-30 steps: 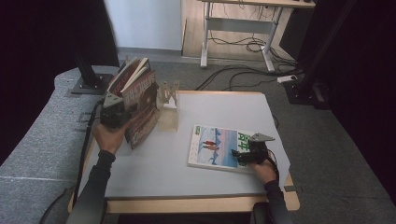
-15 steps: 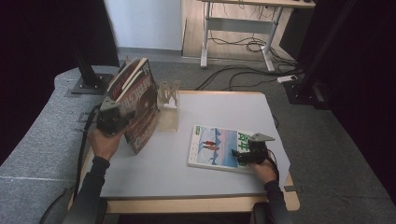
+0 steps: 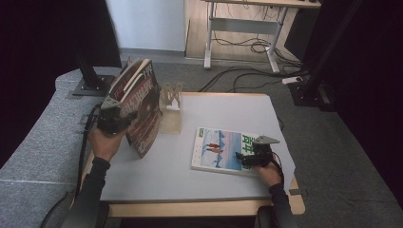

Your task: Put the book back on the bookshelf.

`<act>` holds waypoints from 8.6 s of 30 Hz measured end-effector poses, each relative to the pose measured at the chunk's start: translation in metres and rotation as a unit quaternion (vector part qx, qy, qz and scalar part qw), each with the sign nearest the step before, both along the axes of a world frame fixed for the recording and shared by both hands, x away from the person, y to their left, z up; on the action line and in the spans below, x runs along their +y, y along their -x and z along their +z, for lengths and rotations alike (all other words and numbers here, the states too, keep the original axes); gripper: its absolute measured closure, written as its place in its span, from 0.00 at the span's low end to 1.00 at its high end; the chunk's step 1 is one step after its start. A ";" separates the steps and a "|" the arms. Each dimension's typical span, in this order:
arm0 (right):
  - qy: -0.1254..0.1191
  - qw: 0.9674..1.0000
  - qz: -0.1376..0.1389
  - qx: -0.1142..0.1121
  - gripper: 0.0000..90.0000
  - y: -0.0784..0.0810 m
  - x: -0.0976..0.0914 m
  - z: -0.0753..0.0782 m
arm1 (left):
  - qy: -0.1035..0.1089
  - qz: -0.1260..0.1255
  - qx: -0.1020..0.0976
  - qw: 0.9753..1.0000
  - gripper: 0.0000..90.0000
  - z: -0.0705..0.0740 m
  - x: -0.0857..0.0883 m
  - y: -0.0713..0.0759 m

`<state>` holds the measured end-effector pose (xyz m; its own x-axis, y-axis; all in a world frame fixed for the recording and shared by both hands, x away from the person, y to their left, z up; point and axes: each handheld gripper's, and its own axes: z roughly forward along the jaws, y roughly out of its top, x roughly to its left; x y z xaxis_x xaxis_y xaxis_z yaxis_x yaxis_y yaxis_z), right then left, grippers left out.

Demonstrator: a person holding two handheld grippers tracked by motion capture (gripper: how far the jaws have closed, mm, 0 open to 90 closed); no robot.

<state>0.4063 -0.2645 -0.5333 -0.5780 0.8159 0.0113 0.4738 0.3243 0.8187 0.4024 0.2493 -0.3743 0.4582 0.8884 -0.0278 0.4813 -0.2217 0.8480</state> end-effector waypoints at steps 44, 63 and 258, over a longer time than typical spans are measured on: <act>-0.001 1.000 0.000 0.001 0.04 0.000 0.000 0.000 | 0.038 0.011 -0.029 0.999 0.82 0.005 -0.009 -0.022; 0.001 1.000 0.001 0.000 0.04 0.000 0.000 0.000 | -0.021 0.030 -0.002 0.999 0.92 0.034 -0.031 -0.031; -0.013 0.998 -0.046 0.037 0.00 -0.009 -0.025 0.000 | -0.055 -0.250 0.108 0.961 0.00 -0.144 -0.117 0.018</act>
